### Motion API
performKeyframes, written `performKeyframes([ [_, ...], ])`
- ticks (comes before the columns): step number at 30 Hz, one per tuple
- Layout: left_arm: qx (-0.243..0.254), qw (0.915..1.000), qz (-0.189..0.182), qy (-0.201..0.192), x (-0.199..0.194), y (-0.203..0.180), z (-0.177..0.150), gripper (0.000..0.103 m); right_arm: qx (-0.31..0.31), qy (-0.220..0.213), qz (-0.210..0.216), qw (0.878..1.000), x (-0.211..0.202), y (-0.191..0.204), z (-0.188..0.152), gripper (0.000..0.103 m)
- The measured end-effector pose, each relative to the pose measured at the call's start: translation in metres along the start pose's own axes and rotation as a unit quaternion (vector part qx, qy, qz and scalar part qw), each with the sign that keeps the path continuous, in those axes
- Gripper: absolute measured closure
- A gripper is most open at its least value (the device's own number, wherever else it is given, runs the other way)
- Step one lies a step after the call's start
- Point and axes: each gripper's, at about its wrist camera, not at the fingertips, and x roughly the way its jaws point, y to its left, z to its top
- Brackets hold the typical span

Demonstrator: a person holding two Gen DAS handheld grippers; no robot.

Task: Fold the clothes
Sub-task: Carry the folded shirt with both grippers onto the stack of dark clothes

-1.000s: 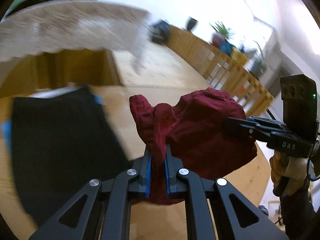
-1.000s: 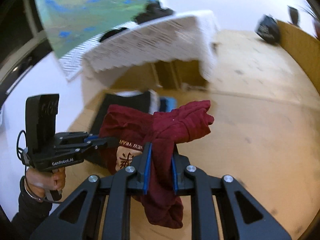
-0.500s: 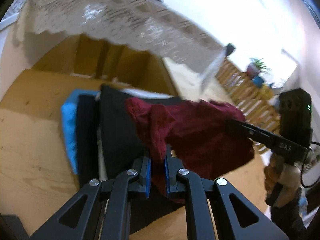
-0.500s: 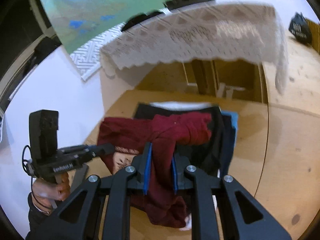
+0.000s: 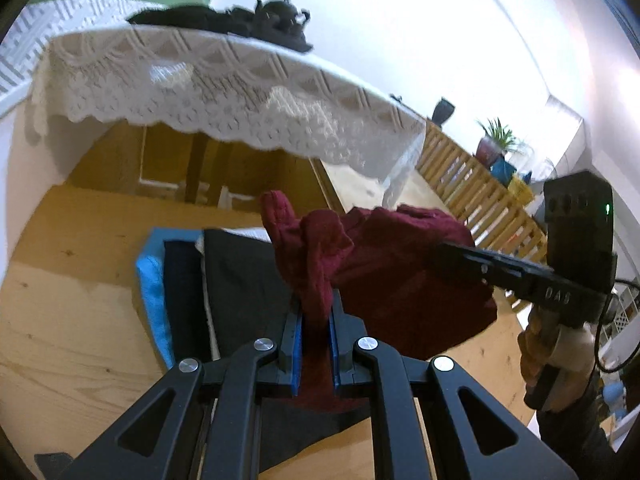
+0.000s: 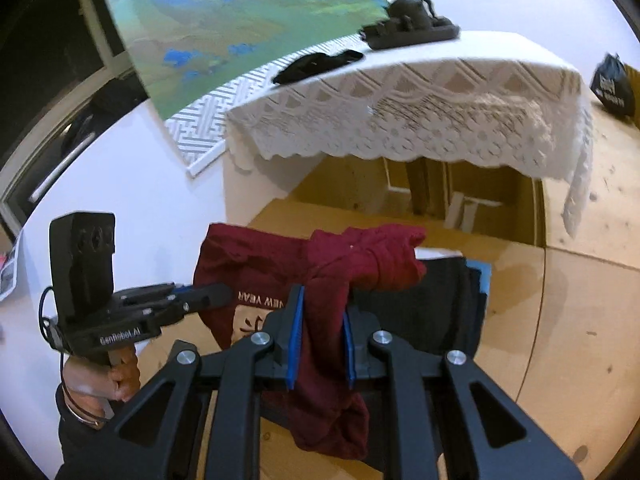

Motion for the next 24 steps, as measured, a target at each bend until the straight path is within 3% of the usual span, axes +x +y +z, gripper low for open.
performKeyframes([
  [5,0.01,0.9999,-0.006,0.003,0.01,-0.011,0.01,0.093,0.012,0.001,-0.001,1.0,-0.001,-0.01,0.003,0.086],
  [13,0.029,0.999,0.01,-0.032,-0.035,-0.019,0.018,0.093,0.01,-0.01,0.016,1.0,0.0,-0.009,0.003,0.086],
  [16,0.01,0.9998,0.013,0.008,-0.007,0.002,-0.01,0.093,0.009,0.005,0.002,1.0,0.016,-0.017,-0.012,0.086],
  [20,-0.051,0.9933,0.042,0.095,0.062,0.054,-0.064,0.093,0.052,0.062,-0.044,0.996,0.068,-0.069,-0.06,0.086],
  [22,-0.079,0.9923,0.02,0.093,0.072,0.072,-0.077,0.088,0.072,0.079,-0.054,0.993,0.087,-0.091,-0.078,0.086],
  [24,-0.09,0.9923,0.004,0.085,0.07,0.079,-0.076,0.087,0.087,0.069,-0.043,0.993,0.087,-0.099,-0.08,0.084],
])
